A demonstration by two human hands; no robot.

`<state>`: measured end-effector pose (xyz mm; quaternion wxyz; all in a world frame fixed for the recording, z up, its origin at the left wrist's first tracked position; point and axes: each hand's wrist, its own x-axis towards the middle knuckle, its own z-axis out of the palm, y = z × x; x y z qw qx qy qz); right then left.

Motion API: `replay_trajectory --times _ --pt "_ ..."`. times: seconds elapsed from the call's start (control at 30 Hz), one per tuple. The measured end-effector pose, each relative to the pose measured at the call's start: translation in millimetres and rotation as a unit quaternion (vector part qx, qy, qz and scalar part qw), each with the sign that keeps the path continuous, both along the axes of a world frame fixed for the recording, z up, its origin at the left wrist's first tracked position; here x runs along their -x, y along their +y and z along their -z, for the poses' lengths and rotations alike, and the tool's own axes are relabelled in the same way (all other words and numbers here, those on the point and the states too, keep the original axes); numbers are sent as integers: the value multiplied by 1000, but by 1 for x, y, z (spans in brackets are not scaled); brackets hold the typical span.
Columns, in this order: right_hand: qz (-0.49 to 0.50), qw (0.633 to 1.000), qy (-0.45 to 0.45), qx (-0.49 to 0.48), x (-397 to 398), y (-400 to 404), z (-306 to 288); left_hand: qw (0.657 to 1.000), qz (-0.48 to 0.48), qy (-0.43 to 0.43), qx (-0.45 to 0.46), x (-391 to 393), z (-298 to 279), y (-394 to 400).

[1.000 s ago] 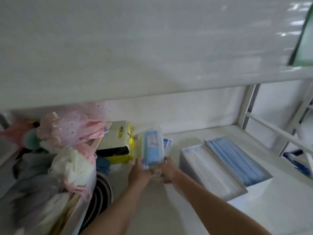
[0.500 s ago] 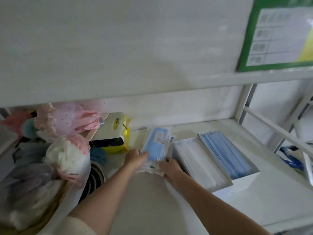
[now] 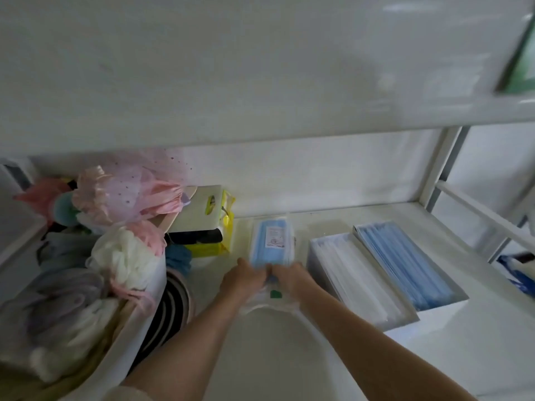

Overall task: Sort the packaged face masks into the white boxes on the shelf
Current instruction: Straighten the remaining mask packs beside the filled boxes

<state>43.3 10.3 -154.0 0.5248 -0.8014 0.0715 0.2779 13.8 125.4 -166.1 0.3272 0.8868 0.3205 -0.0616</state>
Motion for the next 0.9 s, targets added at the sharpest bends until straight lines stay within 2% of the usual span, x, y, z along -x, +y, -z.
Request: replay_trajectory --times 0.1,0.27,0.4,0.43,0.5,0.57,0.6,0.67,0.73,0.77,0.83,0.9 --pt "-36 998 -40 23 23 -11 4 999 -3 7 32 32 1 -6" --pt "-110 989 -31 93 60 -22 14 995 -59 -4 77 99 6 -23" --pt "-146 980 -66 121 80 -22 16 975 -117 -95 165 118 7 -27" --pt "-133 980 -89 123 82 -22 17 980 -121 -95 129 120 4 -27" --pt "-109 973 -161 121 82 -23 15 990 -110 -88 -7 122 -5 -30" --pt "-110 975 -183 64 82 -26 7 985 -96 -86 -110 119 -14 -36" --pt "-96 984 -147 4 80 -29 3 986 -98 -92 -97 116 -17 -38" --pt "-44 991 -68 -105 76 -38 -6 993 -72 -97 -10 109 -22 -47" --pt "-20 992 -69 -106 68 -51 -10 998 19 -55 24 104 -20 -59" --pt "-23 993 -84 -74 63 -57 -10 998 52 -29 -2 102 -17 -65" --pt "-34 995 -92 -8 58 -69 -8 993 61 -19 -99 98 -11 -71" --pt "-22 997 -79 -16 52 -78 -5 985 50 -30 -165 98 -4 -66"
